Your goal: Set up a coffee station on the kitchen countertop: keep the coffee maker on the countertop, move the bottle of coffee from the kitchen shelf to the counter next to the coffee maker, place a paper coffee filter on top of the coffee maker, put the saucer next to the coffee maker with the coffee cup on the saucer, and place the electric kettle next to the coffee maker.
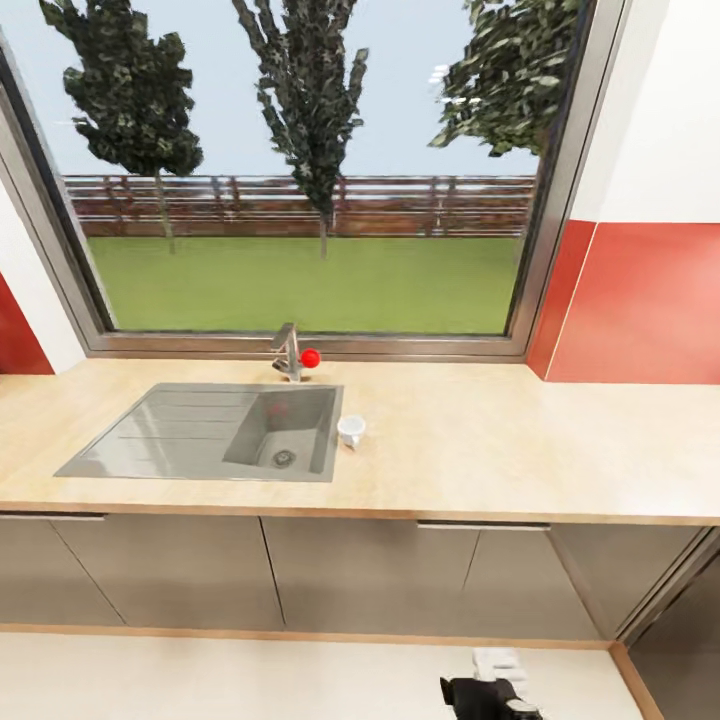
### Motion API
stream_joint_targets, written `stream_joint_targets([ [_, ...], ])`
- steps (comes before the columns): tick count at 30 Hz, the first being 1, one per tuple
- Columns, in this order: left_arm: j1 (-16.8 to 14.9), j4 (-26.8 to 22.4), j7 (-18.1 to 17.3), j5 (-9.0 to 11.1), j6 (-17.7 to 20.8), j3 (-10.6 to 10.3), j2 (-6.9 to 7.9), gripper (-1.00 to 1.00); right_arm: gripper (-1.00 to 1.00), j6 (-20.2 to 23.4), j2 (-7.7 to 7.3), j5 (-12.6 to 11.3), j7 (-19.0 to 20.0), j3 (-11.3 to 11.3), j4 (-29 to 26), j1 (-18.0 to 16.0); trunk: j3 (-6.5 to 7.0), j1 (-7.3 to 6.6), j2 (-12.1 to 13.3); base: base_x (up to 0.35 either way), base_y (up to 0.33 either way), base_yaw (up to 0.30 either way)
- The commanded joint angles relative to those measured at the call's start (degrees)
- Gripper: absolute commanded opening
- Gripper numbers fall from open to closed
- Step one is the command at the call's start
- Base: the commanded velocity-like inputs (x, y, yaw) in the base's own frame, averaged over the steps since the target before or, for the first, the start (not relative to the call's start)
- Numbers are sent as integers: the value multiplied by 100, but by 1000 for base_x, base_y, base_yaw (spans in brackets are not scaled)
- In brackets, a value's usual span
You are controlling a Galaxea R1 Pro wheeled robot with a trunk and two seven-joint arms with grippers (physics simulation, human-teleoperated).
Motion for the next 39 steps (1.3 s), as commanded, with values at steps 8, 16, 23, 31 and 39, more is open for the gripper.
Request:
stream_joint_targets([
  [8, 6, 13, 20, -68, -17, 35, 13, 100, 100, -363, 623, -60, 4, 54, -1221, -3, -13, 3, -12, 5, -3, 0],
  [16, 6, -1, 6, -73, -17, 43, 16, 100, 100, -363, 876, -60, 720, 135, -1982, -3, -13, 3, -12, -164, 0, 0],
  [23, 6, -4, 5, -63, -23, 59, 22, 100, 100, 605, 876, -72, 2880, 1145, -3044, -3, -13, 3, -12, -24, 0, 0],
  [31, 6, -9, 5, -60, -25, 69, 5, 100, 100, 2743, 876, -94, 4082, 1740, -4383, -3, -13, 3, -12, -1, 0, 0],
  [39, -7, -13, 5, -64, -25, 66, -4, 100, 100, 3827, 876, -1329, 4269, 2089, -5775, -3, -13, 3, -12, 0, 0, 0],
])
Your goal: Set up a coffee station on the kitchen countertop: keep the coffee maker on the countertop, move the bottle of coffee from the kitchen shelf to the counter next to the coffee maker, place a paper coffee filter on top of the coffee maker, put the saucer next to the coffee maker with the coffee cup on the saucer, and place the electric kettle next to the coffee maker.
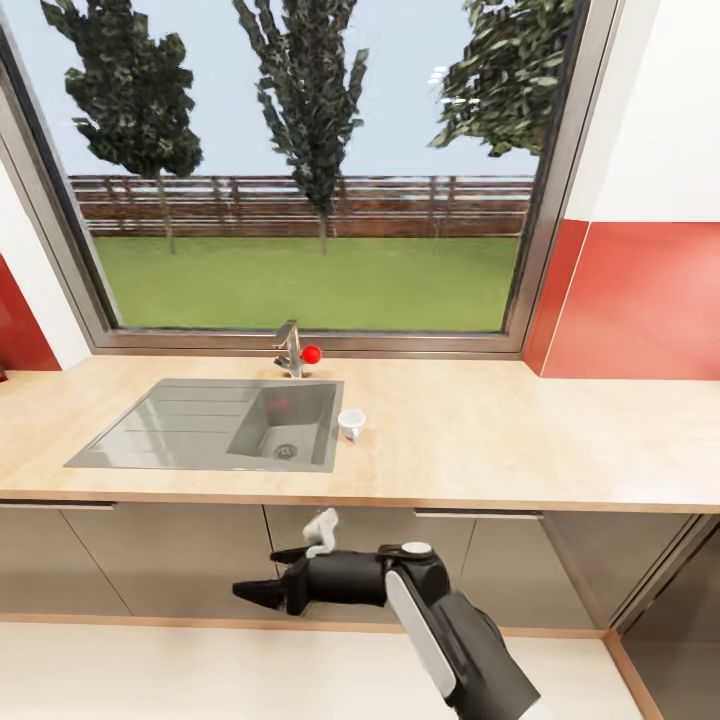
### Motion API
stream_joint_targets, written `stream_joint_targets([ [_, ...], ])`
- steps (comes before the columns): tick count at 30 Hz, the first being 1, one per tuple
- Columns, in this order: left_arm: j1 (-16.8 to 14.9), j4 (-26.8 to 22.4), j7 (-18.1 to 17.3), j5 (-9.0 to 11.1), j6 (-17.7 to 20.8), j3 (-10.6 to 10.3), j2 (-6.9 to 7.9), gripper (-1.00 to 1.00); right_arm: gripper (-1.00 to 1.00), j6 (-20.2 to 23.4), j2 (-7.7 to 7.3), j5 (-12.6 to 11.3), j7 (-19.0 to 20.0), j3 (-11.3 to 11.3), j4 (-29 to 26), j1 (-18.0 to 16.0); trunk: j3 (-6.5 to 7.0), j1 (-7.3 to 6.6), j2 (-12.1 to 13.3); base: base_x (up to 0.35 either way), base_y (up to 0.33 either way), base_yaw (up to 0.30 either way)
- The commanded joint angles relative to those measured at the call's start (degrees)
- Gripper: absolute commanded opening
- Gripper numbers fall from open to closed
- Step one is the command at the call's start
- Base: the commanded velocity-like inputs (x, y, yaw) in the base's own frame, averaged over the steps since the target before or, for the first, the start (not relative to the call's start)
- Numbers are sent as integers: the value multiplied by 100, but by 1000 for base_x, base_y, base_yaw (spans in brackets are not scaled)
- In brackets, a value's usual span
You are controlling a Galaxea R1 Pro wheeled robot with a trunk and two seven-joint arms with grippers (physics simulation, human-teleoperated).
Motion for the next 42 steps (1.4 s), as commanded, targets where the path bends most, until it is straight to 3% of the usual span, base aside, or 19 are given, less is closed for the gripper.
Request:
stream_joint_targets([
  [1, -8, 11, 23, -62, -27, 38, 1, 100, 100, 96, 1, -256, -11, 67, -178, -5, -13, 4, -12, 0, 0, 0],
  [3, -8, 11, 23, -62, -27, 39, 1, 100, 100, 159, 1, -520, -19, 137, -495, -5, -13, 4, -12, 0, 0, 0],
  [6, -7, 11, 23, -64, -31, 36, 1, 100, 100, 190, 1, -653, -204, 152, -838, -5, -13, 4, -12, 0, 0, 0],
  [8, -8, 13, 23, -65, -34, 39, 9, 100, 100, 189, 1, -705, -1164, 112, -964, -135, -13, 4, -12, 0, 0, 0],
  [9, -9, 14, 23, -62, -34, 40, 12, 100, 100, 187, 1, -720, -1396, 43, -977, -236, -13, 4, -12, 0, 0, 0],
  [10, -10, 15, 23, -60, -36, 37, 19, 100, 100, 186, 1, -738, -1696, -292, -990, -602, -13, 4, -12, 0, 0, 0],
  [13, -11, 12, 23, -60, -36, 41, 20, 100, 100, 185, 1, -740, -1811, -754, -985, -1085, -13, 4, -12, 0, 0, 0],
  [16, -9, 11, 23, -61, -35, 41, 17, 100, 100, 187, 1, -735, -1948, -1131, -973, -1509, -13, 4, -12, 0, 0, 0],
  [18, -10, 11, 23, -62, -35, 40, 9, 100, 100, 191, 1, -732, -2252, -1256, -963, -1763, -13, 4, -12, 0, 0, 0],
  [20, -11, 11, 23, -62, -35, 41, 5, 100, 100, 189, 1, -731, -2685, -1299, -954, -1922, -13, 4, -12, 0, 0, 0],
  [25, -8, 11, 23, -63, -32, 37, 9, 100, 100, 180, 1, -719, -4779, -1339, -940, -2137, -13, 4, -12, 0, 0, 0],
  [29, -7, 11, 23, -64, -28, 34, 2, 100, 100, 182, 1, -709, -5956, -1336, -927, -2170, -13, 4, -12, 0, 0, 0],
  [38, -10, 19, 23, -65, -27, 15, 1, 100, 100, 187, 1, -449, -7589, -1295, -785, -2317, -13, 4, -12, 0, 0, 0],
  [42, -9, 20, 29, -65, -20, 11, 4, 100, 100, 185, 1, -390, -8114, -1266, -590, -2324, -13, 4, -12, 0, 0, 0],
])
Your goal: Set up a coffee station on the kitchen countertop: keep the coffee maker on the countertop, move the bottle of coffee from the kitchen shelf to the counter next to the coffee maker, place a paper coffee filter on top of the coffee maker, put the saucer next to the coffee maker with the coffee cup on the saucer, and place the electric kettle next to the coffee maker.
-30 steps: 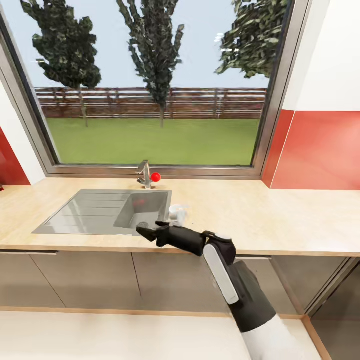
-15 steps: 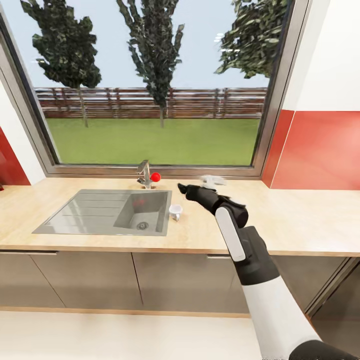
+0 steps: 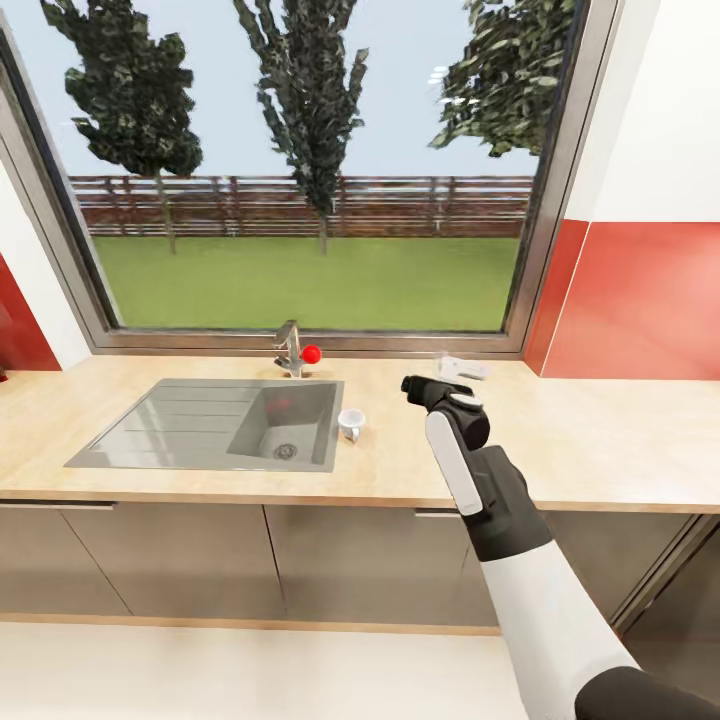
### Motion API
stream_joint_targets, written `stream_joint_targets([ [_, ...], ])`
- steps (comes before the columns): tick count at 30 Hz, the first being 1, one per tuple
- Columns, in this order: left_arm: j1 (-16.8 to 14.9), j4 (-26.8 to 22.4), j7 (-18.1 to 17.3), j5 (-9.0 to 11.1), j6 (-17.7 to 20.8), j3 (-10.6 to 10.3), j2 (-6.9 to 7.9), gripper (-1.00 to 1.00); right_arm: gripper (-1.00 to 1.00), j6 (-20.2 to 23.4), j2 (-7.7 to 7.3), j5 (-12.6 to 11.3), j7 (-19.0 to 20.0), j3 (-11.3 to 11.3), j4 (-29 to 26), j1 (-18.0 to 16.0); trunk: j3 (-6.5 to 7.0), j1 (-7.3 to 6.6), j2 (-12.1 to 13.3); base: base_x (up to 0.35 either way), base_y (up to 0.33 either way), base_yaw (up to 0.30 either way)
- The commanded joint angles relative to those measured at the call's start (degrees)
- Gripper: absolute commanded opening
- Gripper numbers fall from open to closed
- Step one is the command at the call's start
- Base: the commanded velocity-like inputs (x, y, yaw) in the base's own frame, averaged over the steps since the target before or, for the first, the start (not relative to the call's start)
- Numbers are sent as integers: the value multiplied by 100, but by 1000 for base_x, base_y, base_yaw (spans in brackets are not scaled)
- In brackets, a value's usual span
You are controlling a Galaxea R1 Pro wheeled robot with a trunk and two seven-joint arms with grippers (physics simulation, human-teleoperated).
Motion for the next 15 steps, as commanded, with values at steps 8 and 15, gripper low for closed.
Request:
stream_joint_targets([
  [8, -2, 20, 28, -60, -17, 36, -2, 100, 100, 21, 0, -25, -218, 43, 367, -1, -13, 3, -13, 40, 1, 0],
  [15, -8, 20, 33, -55, -18, 42, -8, 100, 100, 26, 0, -8, -221, 51, 615, 0, -13, 3, -13, 295, 67, 0],
])
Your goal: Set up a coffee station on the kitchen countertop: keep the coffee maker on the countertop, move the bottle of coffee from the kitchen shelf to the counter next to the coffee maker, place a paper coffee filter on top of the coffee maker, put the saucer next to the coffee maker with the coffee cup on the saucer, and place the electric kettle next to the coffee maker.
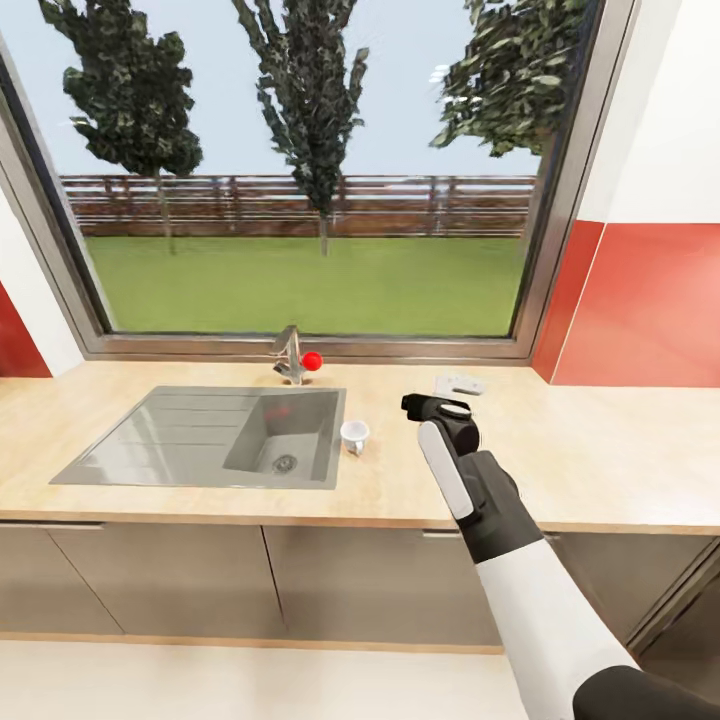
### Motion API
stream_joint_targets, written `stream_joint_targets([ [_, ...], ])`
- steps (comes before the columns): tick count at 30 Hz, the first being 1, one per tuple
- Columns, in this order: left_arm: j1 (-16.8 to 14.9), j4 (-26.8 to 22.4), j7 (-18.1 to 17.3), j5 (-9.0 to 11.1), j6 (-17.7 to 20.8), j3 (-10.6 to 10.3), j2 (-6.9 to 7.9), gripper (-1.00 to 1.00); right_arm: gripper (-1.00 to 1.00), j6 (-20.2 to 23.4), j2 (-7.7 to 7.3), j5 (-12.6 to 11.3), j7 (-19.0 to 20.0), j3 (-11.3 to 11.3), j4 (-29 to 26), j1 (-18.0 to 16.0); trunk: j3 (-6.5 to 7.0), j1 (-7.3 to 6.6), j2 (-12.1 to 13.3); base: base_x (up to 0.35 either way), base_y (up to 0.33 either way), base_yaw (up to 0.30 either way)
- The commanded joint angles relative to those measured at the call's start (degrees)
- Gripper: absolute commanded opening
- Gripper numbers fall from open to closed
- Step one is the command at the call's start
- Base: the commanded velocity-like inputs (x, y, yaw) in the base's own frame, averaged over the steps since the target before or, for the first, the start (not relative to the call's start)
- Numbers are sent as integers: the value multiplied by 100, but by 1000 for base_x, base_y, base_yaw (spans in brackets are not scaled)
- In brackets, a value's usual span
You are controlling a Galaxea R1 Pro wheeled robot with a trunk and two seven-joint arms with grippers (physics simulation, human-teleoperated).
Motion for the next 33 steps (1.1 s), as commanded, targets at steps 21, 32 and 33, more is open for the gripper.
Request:
stream_joint_targets([
  [21, -1, 15, 14, -57, -34, 41, -2, 100, 100, -7, 0, -71, -57, 288, 488, -8, -13, 6, -13, 116, 111, 0],
  [32, 3, 20, 13, -58, -34, 41, -2, 100, 100, -8, 0, -81, -49, 325, 868, -8, -13, 6, -13, 94, 181, 0],
  [33, 2, 20, 13, -58, -34, 38, -2, 100, 100, -8, 0, -83, -49, 325, 883, -8, -13, 6, -13, 11, 21, 0],
])
